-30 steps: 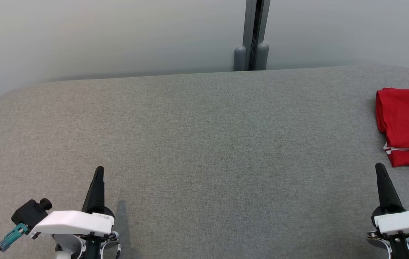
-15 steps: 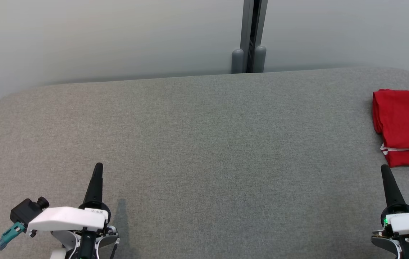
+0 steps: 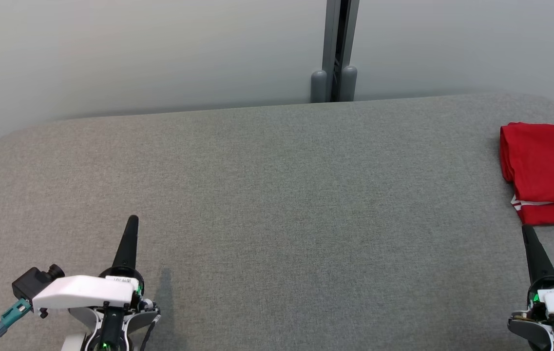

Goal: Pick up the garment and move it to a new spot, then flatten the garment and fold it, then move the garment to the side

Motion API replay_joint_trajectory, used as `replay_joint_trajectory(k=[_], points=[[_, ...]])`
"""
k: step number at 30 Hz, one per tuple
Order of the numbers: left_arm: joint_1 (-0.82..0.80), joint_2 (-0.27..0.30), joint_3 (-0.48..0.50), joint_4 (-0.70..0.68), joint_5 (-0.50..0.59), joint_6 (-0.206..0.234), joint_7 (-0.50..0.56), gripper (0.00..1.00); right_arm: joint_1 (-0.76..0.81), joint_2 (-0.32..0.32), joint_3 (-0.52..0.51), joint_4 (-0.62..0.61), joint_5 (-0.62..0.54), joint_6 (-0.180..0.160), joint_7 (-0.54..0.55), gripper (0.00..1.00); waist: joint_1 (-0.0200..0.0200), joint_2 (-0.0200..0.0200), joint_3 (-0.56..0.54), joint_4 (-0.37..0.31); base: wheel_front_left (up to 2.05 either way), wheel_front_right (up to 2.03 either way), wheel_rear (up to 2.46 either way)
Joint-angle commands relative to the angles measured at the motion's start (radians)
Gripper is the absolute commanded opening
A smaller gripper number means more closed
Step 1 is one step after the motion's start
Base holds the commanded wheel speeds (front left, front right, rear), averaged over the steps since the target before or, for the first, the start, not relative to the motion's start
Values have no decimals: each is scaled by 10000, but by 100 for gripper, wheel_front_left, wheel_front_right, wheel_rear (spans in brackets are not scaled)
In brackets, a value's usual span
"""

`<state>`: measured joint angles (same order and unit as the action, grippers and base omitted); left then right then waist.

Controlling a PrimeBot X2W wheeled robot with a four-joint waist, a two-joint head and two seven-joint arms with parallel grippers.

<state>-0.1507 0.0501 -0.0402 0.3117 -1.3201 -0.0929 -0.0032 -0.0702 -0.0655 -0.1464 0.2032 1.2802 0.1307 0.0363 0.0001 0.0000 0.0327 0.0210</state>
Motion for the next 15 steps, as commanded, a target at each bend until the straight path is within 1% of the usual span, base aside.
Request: replay_joint_trajectory(k=[1, 15], points=[[-249, 74, 69, -23, -269, -77, 60, 0, 61, -26, -81, -116, 292, 1, 100, 0, 0, 0, -13, -9, 0, 0, 0], [-409, 75, 152, 99, -1342, -213, 360, 0, 121, -4, -327, -122, 1481, 1, 436, 0, 0, 0, -114, -77, 0, 0, 0]])
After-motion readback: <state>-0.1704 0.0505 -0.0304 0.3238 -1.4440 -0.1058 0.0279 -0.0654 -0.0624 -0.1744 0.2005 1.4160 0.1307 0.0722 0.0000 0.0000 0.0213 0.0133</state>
